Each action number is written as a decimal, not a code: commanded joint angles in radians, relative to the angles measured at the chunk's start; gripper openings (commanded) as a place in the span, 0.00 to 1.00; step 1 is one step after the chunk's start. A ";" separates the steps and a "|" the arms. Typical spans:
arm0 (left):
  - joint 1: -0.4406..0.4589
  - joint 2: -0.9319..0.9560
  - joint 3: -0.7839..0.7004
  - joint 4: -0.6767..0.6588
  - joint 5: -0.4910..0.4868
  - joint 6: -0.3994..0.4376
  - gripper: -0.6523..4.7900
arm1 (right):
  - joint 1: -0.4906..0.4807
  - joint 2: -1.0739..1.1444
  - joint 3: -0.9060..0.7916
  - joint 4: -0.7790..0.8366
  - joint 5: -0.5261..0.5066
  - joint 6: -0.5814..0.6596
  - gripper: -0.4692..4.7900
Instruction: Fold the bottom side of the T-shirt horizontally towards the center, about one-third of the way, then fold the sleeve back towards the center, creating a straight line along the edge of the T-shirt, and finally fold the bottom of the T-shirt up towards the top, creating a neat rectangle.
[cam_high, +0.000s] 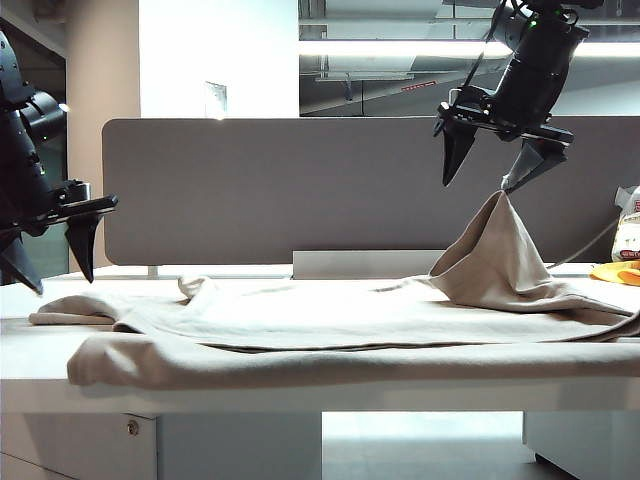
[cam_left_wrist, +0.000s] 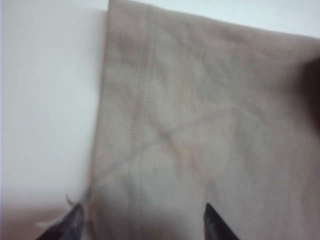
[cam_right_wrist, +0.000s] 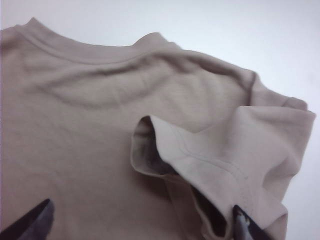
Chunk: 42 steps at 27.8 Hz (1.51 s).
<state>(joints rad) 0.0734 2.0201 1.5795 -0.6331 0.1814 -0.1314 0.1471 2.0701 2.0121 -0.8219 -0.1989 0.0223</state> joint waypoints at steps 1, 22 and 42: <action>0.005 0.009 0.001 -0.006 0.003 -0.005 0.69 | 0.001 -0.005 0.004 0.011 -0.005 0.003 1.00; 0.002 0.077 0.002 -0.012 0.110 0.043 0.15 | 0.001 -0.005 0.004 0.012 -0.006 0.003 1.00; -0.173 0.061 0.227 -0.063 0.197 0.118 0.11 | 0.001 -0.005 0.003 0.003 -0.006 0.003 1.00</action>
<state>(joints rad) -0.0868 2.0823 1.8046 -0.6857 0.3779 -0.0170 0.1474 2.0701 2.0125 -0.8223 -0.2024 0.0223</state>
